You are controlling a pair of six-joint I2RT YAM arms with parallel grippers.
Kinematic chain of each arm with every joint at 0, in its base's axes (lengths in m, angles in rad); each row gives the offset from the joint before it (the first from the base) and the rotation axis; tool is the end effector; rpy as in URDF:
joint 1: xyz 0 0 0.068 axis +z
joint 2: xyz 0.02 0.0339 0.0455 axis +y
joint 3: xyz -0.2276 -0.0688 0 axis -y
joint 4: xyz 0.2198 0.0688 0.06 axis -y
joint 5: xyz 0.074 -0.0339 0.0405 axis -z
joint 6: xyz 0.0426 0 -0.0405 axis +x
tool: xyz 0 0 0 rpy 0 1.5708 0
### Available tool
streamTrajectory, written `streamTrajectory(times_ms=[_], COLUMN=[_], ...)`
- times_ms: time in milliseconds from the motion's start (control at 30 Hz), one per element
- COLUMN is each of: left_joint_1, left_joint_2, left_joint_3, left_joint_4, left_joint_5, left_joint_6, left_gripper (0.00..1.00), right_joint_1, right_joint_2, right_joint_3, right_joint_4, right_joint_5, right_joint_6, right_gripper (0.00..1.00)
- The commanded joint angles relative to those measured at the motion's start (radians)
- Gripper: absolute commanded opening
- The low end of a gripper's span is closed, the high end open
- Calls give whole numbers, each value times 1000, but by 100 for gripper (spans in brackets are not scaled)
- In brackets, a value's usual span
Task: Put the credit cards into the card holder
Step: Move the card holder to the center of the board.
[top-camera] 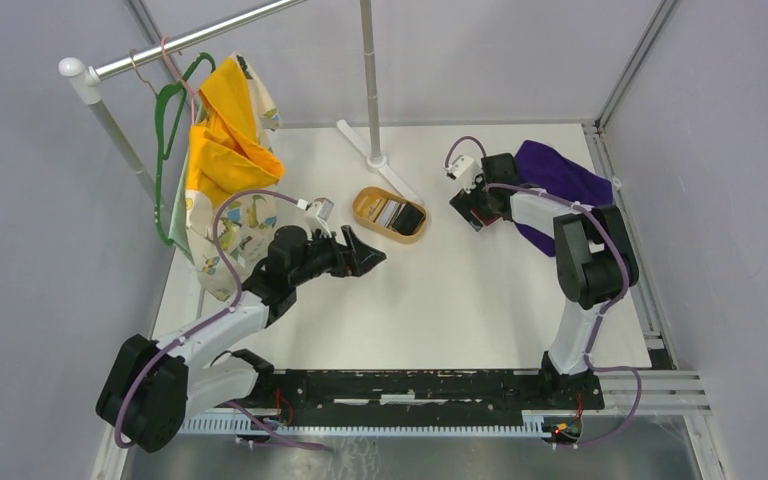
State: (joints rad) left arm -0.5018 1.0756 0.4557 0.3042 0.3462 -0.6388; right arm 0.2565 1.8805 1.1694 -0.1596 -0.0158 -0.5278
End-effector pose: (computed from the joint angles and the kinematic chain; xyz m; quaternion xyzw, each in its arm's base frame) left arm 0.1982 -0.1252 0.1995 0.0463 0.8024 -0.4296 0.4116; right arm 0.3579 0.0946 0.1431 -0.3615 0.8670 -0.0390 0.3408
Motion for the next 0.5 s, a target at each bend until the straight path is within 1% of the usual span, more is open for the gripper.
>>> streamTrajectory(times_ms=[0,167,400,467], left_joint_1=[-10,-26,-54,-65], left_joint_2=[10,-6,-64,-79], left_joint_3=[-4,-27,-72,-84], left_joint_4=[104,121,136,147], left_joint_5=[29,29,14,8], left_joint_6=[-41,-54,-64,-66], left_gripper=[92,92,91,91], right_joint_1=[-23,-58,-59,-54], right_joint_2=[38,66,-14,-47], right_joint_3=[54,54,-66,-111], right_joint_4=[-6,-64,-101,-110], right_joint_5=[-10,-89,-168,-183], right_joint_6=[52,68,45,33], right_gripper=[87,74,53,50])
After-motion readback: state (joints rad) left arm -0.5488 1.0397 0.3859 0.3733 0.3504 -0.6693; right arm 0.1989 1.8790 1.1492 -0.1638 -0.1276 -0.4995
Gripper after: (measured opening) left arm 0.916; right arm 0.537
